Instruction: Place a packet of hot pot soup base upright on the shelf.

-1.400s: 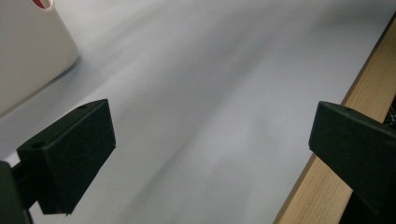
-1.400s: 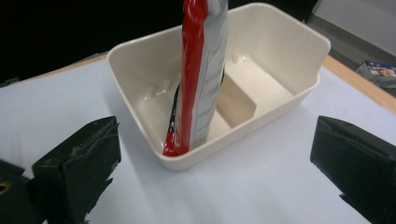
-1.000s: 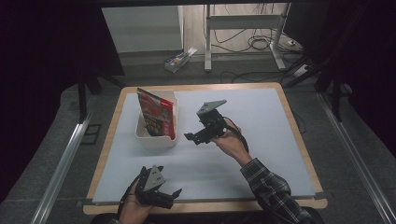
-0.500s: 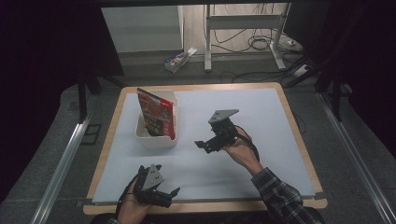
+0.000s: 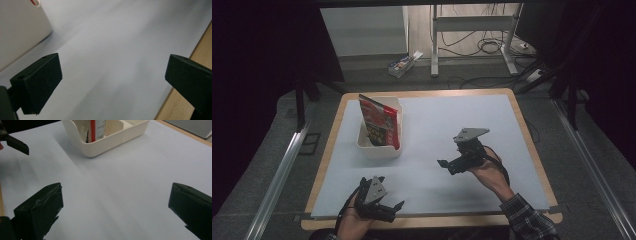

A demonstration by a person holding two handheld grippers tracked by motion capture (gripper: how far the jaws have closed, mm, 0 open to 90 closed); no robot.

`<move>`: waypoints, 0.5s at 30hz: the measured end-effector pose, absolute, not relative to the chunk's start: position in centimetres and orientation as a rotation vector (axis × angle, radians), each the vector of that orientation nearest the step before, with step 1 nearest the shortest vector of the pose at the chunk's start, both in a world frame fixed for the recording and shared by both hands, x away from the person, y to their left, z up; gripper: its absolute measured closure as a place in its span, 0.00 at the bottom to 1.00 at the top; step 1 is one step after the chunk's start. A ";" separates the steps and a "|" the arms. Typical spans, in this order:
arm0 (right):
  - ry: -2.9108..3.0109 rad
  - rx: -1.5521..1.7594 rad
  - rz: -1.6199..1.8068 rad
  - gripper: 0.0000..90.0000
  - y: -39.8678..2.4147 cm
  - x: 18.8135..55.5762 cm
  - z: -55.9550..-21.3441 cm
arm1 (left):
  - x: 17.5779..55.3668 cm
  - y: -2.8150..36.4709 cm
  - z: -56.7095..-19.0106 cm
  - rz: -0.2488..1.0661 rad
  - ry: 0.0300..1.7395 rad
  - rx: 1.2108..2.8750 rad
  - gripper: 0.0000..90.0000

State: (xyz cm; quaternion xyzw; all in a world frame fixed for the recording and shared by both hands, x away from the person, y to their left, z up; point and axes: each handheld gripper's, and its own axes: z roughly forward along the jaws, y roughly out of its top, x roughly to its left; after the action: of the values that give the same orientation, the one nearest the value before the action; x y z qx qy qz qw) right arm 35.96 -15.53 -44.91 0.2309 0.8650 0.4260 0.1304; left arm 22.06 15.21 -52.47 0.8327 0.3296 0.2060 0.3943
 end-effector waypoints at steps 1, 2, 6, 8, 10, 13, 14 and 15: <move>2.503 0.673 1.242 0.00 -15.9 35.8 -44.9 | 22.1 15.2 -52.5 0.524 0.835 2.113 0.01; 2.499 0.684 1.242 0.00 -16.3 35.7 -44.9 | 22.1 15.3 -52.5 0.522 0.836 2.113 0.01; 2.474 0.707 1.246 0.00 -17.5 35.2 -45.0 | 22.1 15.4 -52.4 0.527 0.839 2.114 0.01; 2.457 0.707 1.241 0.01 -18.0 34.8 -44.9 | 22.1 15.4 -52.4 0.526 0.843 2.111 0.01; 2.440 0.711 1.229 0.01 -18.6 34.4 -44.9 | 22.1 15.5 -52.4 0.525 0.844 2.110 0.01; 2.432 0.720 1.224 0.01 -19.4 33.9 -45.1 | 22.1 15.5 -52.4 0.521 0.849 2.103 0.01; 2.427 0.727 1.220 0.01 -19.7 33.7 -45.2 | 22.1 15.5 -52.3 0.521 0.850 2.102 0.01; 2.422 0.732 1.218 0.01 -20.1 33.5 -45.3 | 22.1 15.5 -52.3 0.522 0.852 2.101 0.01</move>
State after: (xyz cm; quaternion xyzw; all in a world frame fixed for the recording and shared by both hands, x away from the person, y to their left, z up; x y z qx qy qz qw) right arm 33.53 -20.06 -45.34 0.2571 0.8505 0.4276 0.1662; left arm 22.11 15.50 -52.34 0.8292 0.3360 0.2059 0.3963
